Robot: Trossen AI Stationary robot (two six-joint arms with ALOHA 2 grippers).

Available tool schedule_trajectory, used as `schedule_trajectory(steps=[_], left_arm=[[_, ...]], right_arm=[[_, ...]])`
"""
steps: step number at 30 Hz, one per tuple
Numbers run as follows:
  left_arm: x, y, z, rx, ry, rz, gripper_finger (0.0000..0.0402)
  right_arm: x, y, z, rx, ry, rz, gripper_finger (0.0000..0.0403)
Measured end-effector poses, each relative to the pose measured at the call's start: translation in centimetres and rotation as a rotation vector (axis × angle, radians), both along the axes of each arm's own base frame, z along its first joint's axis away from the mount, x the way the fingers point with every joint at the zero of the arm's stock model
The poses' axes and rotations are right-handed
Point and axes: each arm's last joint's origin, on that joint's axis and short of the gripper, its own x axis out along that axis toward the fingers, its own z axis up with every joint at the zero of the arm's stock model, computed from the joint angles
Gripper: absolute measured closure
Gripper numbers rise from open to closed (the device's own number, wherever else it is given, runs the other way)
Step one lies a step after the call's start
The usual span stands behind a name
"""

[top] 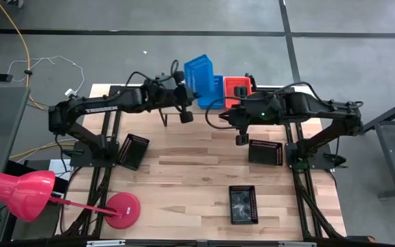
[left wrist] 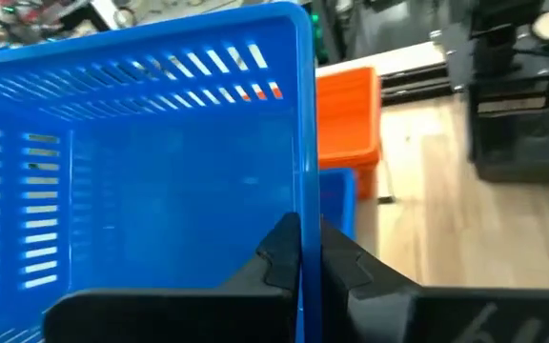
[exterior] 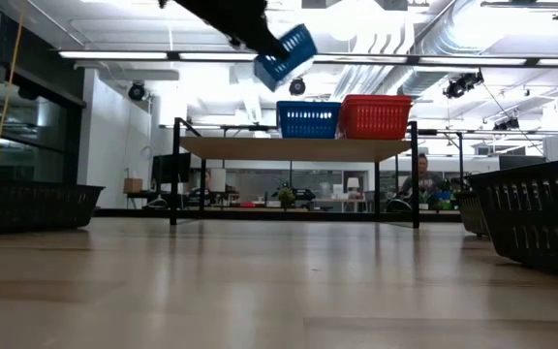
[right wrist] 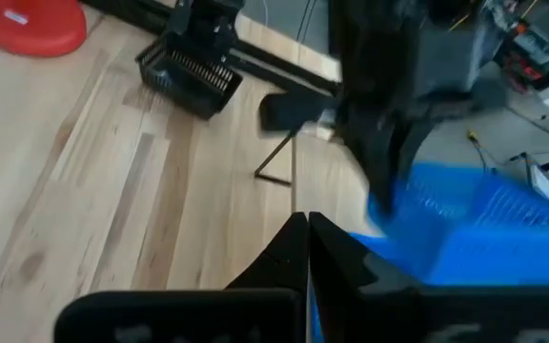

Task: Stack baskets on shelf by color
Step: Stack the blue basket on the other blue baskets on the shelf

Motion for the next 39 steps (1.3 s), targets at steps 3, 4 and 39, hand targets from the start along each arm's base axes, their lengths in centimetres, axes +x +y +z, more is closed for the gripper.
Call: schedule_trajectory(steps=[3, 4, 39], left_arm=[[1.1, 0.4, -0.9, -0.006, -0.017, -0.028, 0.0401], [1.4, 0.5, -1.2, -0.005, -0.014, -0.034, 0.0401], [1.5, 1.9, -3.5, -0.092, 0.088, -0.073, 0.0401]], right_arm=[[-0.1, 0.0, 0.2, 0.001, -0.011, 0.007, 0.0403], [0.0, 0.0, 0.2, -0.004, -0.012, 0.009, 0.0403], [0.0, 0.0, 0.2, 0.003, -0.015, -0.001, 0.0403]])
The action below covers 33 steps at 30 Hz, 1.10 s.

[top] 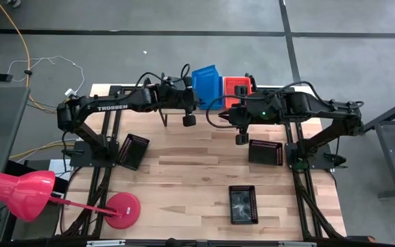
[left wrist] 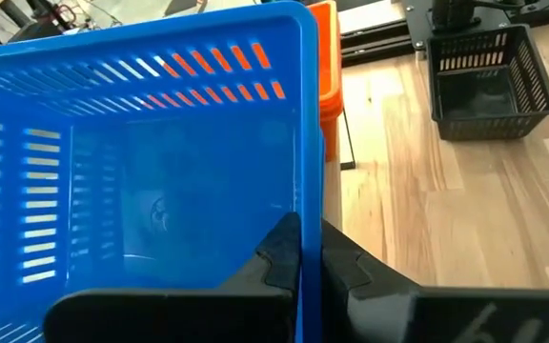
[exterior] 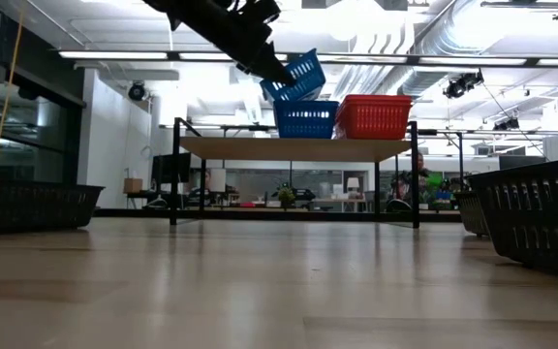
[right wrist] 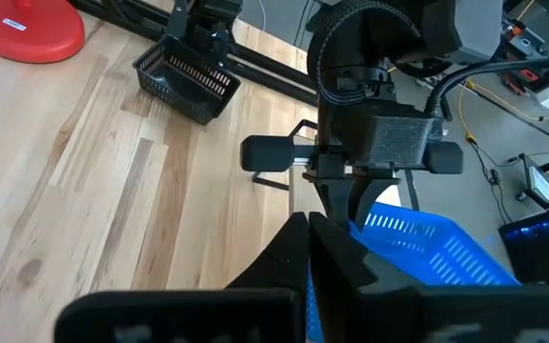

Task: Stack baskets on shelf by color
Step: Stack the blue basket on the other blue baskets on the shelf, then put the top right black basket on the shelf

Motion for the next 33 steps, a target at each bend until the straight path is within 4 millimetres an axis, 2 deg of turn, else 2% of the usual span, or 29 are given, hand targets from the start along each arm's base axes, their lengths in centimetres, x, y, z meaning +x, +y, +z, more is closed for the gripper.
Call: schedule_trajectory(steps=[5, 9, 16, 26, 29, 33], left_arm=[[0.0, -0.1, 0.0, 0.007, 0.003, -0.007, 0.0399], [0.1, -0.2, 0.0, 0.023, 0.01, -0.01, 0.0382], [0.1, -0.2, 0.1, 0.026, 0.008, -0.009, 0.0325], [-1.2, -0.6, 1.7, 0.062, -0.009, 0.056, 0.0247], [-2.3, -1.1, 2.6, 0.052, 0.0, 0.086, 0.024], [-4.3, -2.2, 4.3, -0.015, -0.029, 0.089, 0.024]], right_arm=[[0.0, 0.0, 0.0, 0.0, 0.0, 0.0, 0.0403], [0.0, 0.0, 0.0, 0.004, -0.001, -0.002, 0.0403], [0.0, 0.0, 0.0, 0.01, -0.003, -0.008, 0.0403], [0.0, -0.4, 0.0, 0.029, -0.015, -0.067, 0.0403], [-0.1, -1.3, -0.1, 0.029, -0.032, -0.213, 0.0403], [-0.6, -3.5, 0.2, -0.049, -0.131, -0.605, 0.0403]])
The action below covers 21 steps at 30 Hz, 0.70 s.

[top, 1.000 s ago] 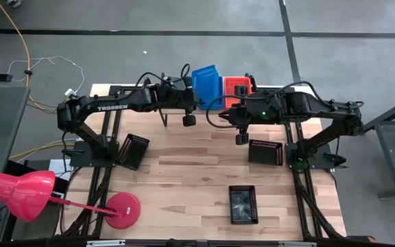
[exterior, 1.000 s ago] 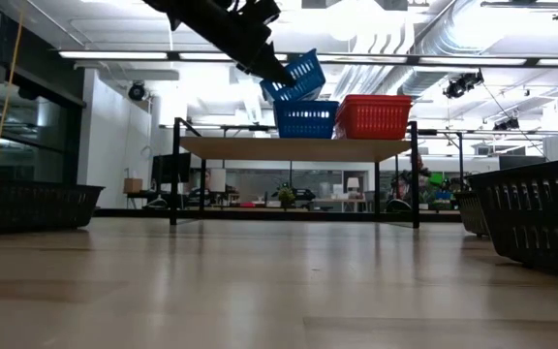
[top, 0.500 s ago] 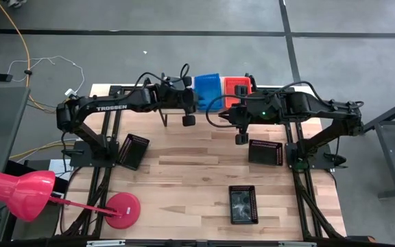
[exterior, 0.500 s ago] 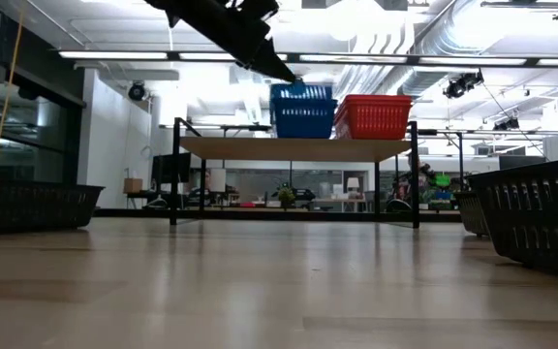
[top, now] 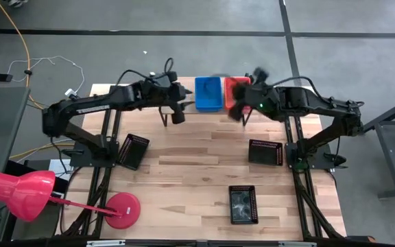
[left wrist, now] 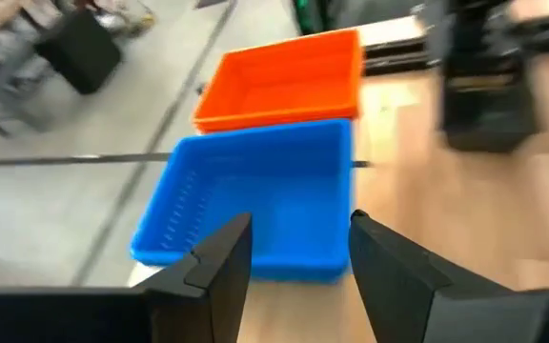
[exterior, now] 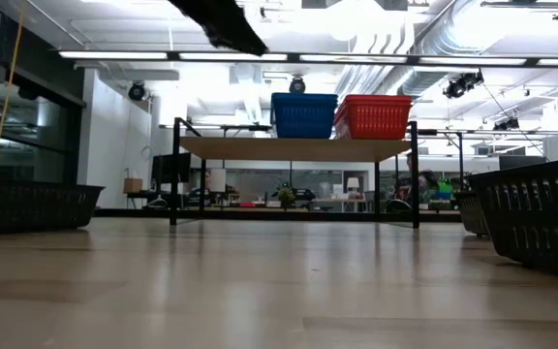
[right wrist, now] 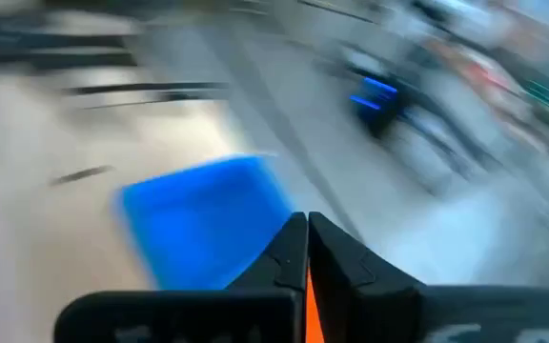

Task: Stack baskets on shelf by color
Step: Put the top right black basket on the shelf

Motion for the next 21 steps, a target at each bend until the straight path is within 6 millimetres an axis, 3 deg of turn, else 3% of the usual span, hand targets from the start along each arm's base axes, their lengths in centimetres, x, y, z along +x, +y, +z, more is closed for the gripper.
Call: schedule_trajectory(steps=[6, 10, 12, 16, 21], left_arm=[[-3.0, -2.0, 1.8, -0.133, -0.122, -0.103, 0.0245], [-4.4, -2.9, 1.2, -0.149, -0.222, -0.156, 0.0245], [-5.1, -3.3, 0.5, -0.146, -0.267, -0.16, 0.0245], [-6.2, -4.0, -1.5, -0.145, -0.319, -0.205, 0.0245], [-7.5, -4.8, -4.3, -0.135, -0.437, -0.27, 0.0245]], right_arm=[[-1.9, -4.0, -0.1, -0.101, -0.16, -0.546, 0.0403], [-3.0, -6.9, -0.4, -0.074, -0.174, -0.672, 0.0403], [-3.1, -7.6, -0.7, 0.022, -0.18, -0.637, 0.0403], [-2.6, -6.1, -1.3, 0.172, -0.098, -0.452, 0.0403], [-2.4, -1.2, -2.4, 0.322, 0.078, -0.177, 0.0403]])
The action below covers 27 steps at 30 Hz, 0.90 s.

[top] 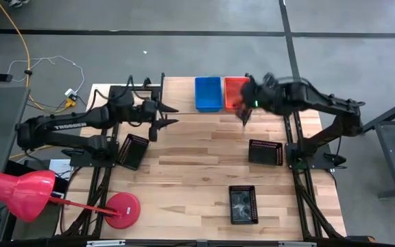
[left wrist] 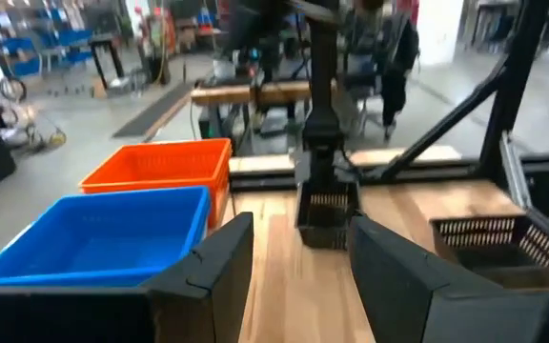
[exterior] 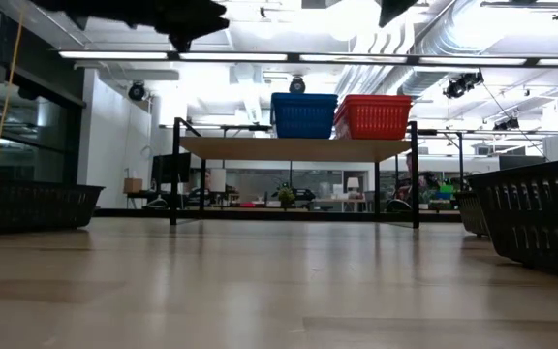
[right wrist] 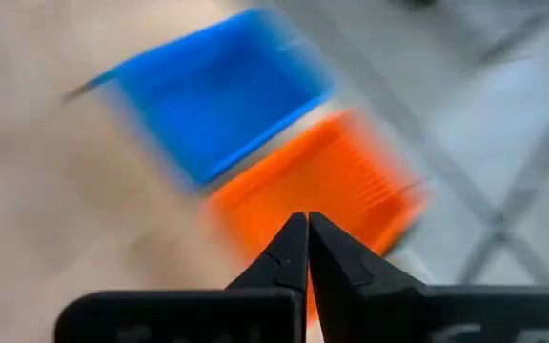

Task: Stack baskets on shelf by color
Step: Put the top right black basket on the shelf

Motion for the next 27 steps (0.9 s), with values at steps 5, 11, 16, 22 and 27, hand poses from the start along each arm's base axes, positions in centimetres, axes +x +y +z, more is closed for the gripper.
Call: schedule_trajectory(steps=[5, 11, 16, 22, 27], left_arm=[[-0.9, -0.4, -1.8, -0.022, -0.11, 0.004, 0.0245], [-1.1, -0.5, -2.5, -0.093, -0.125, 0.008, 0.0245], [-0.9, -0.8, -2.9, -0.119, -0.099, -0.006, 0.0245], [-0.7, -1.7, -3.6, -0.125, -0.026, -0.046, 0.0245], [-0.5, -2.2, -3.3, -0.104, -0.048, -0.074, 0.0245]], right_arm=[[-0.9, 4.5, -1.4, 0.279, 0.097, 0.087, 0.0403], [-1.2, 9.5, -2.7, 0.363, 0.121, 0.02, 0.0403], [-1.5, 12.9, -5.2, 0.362, 0.086, -0.062, 0.0403], [-3.4, 13.4, -12.8, 0.422, 0.154, -0.314, 0.0403], [-3.0, 13.2, -16.9, 0.446, -0.012, -0.333, 0.0399]])
